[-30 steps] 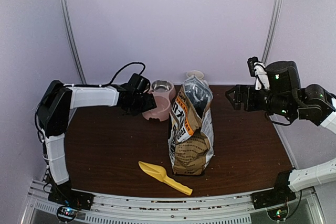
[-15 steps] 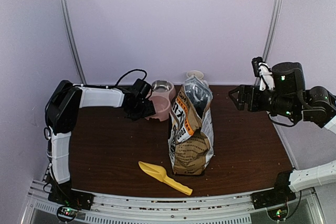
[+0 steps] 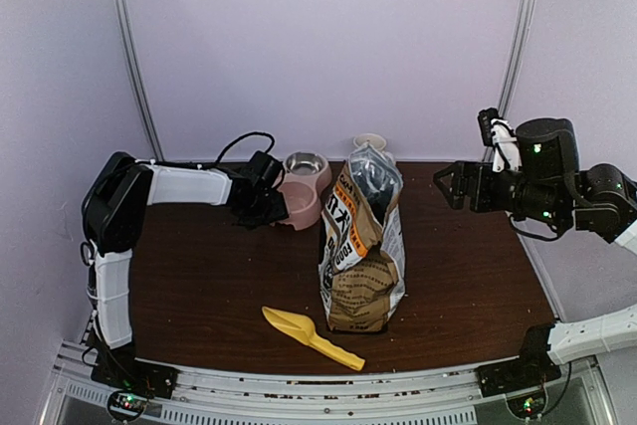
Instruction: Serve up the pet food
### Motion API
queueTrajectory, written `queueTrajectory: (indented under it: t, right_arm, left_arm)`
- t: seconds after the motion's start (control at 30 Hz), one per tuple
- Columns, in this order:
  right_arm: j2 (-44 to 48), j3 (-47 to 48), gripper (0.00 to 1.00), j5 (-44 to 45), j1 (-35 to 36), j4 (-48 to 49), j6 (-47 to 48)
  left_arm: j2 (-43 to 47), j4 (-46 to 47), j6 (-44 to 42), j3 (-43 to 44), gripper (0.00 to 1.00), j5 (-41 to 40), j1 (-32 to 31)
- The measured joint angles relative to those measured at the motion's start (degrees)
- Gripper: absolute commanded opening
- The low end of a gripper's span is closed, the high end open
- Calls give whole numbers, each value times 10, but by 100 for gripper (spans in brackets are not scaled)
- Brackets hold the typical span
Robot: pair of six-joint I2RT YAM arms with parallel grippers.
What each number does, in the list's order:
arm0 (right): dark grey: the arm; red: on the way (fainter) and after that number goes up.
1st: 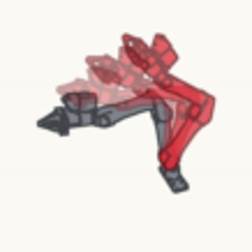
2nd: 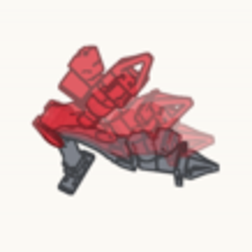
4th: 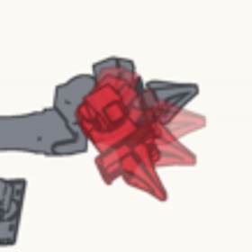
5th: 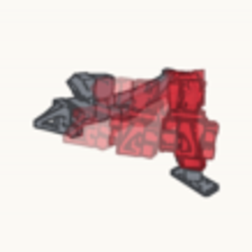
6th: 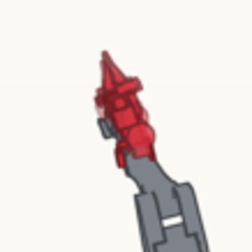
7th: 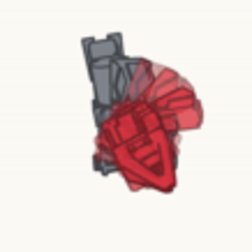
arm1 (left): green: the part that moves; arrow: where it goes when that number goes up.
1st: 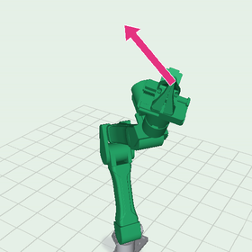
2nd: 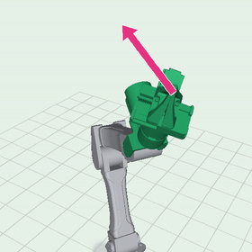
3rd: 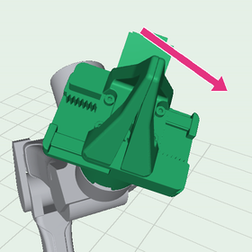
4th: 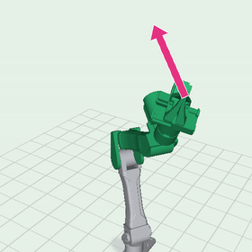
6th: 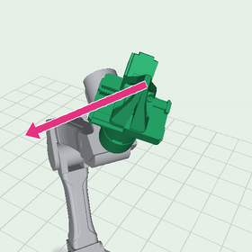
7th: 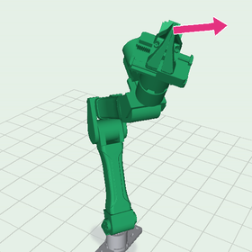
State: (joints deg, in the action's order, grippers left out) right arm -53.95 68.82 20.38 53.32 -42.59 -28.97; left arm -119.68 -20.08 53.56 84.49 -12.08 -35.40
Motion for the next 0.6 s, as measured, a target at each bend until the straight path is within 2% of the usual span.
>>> queueTrajectory:
  t: [0.17,0.4,0.6]
  right_arm:
    - [4,-2,91,0,0,0,0]
    - [2,-2,92,0,0,0,0]
    - [-3,-2,92,0,0,0,0]
  left_arm:
    - [18,2,-3,-22,67,-16,1]
    - [16,3,-18,-5,78,-16,2]
    - [-4,2,-27,41,77,-15,2]
